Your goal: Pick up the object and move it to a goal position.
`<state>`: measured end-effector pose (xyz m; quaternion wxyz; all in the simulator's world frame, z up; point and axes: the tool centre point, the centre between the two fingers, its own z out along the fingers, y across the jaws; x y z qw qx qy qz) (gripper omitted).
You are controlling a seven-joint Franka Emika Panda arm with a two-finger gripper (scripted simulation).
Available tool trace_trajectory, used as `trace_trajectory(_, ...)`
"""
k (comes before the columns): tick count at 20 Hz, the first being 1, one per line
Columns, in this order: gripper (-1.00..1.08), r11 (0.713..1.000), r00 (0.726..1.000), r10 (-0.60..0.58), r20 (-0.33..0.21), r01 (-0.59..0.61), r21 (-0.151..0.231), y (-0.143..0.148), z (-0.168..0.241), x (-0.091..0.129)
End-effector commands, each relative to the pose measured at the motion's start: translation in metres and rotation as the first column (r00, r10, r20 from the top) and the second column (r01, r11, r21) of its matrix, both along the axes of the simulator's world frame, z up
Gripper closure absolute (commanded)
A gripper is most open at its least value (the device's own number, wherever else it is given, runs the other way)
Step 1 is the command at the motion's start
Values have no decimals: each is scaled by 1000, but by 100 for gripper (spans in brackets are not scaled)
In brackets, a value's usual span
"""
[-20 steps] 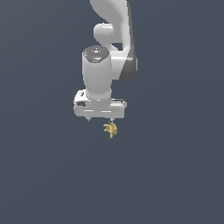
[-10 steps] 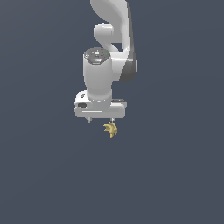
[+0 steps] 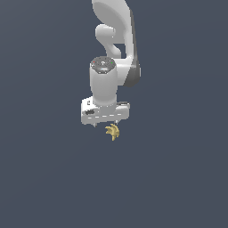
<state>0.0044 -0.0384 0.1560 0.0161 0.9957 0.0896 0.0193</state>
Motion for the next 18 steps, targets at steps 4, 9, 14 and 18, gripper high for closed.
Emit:
trace_trajectory(4,-92,988,988,156,-17,-156,3,10,-21,-9)
trace_trajectory(9,-92,956,956,293,-30,-293,11,20,-39,-17)
trace_trajectory(14,-92,920,920,391,-37,-390,20,27,-51,-24)
trace_trajectory(18,-92,897,896,441,-40,-441,25,31,-58,-28)
